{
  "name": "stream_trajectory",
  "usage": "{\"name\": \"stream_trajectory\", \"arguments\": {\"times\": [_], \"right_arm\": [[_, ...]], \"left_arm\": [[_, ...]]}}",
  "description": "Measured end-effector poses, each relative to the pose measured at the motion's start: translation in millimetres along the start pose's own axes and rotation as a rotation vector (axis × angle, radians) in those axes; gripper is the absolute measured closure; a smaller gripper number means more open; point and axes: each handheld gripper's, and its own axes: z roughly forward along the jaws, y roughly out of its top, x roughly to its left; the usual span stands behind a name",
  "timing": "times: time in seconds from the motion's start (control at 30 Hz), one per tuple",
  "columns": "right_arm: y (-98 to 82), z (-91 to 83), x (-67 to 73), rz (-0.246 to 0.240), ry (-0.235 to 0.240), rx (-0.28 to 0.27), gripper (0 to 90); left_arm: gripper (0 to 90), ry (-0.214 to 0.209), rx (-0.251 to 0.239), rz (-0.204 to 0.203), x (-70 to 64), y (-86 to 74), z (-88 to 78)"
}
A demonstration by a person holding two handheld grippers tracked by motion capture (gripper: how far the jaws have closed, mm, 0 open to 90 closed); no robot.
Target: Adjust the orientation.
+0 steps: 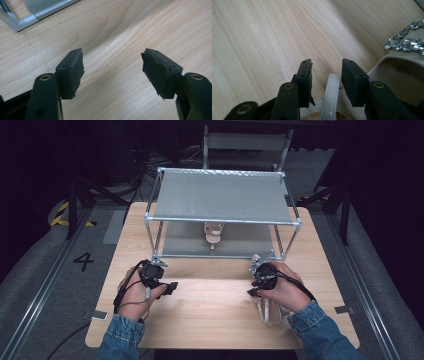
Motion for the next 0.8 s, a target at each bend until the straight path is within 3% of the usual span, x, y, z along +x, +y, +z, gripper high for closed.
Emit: {"name": "stream_trajectory", "arguments": {"times": [0.13, 0.3, 0.47, 0.5, 0.53, 0.6, 0.8], "right_arm": [[2.0, 1.2, 0.5, -0.002, -0.022, 0.022, 67.2], [2.7, 0.3, 1.9, -0.019, -0.026, 0.042, 81.5], [3.2, -11.0, 6.3, -0.018, -0.029, 0.008, 81.9], [2.7, -14.2, 6.5, -0.019, -0.035, 0.000, 81.9], [2.1, -17.7, 6.9, -0.021, -0.041, -0.006, 82.0], [0.0, -25.0, 8.4, -0.014, -0.048, -0.022, 82.0], [-5.8, -42.3, 10.8, -0.014, -0.063, -0.062, 82.1]], "left_arm": [[34.0, 0.005, -0.009, -0.003, 1.0, -0.4, 0.1], [34.0, 0.001, -0.001, -0.004, 1.5, -0.5, 1.4], [33.9, -0.001, 0.003, -0.013, 1.3, -0.2, 2.8], [34.0, -0.001, 0.000, 0.002, 2.0, 0.5, 3.5], [34.0, -0.003, 0.003, -0.012, 0.6, 1.0, 3.9], [34.0, -0.001, 0.003, 0.008, 1.0, 2.6, 4.8], [33.9, -0.012, 0.008, 0.010, -0.6, 6.5, 8.1]]}}
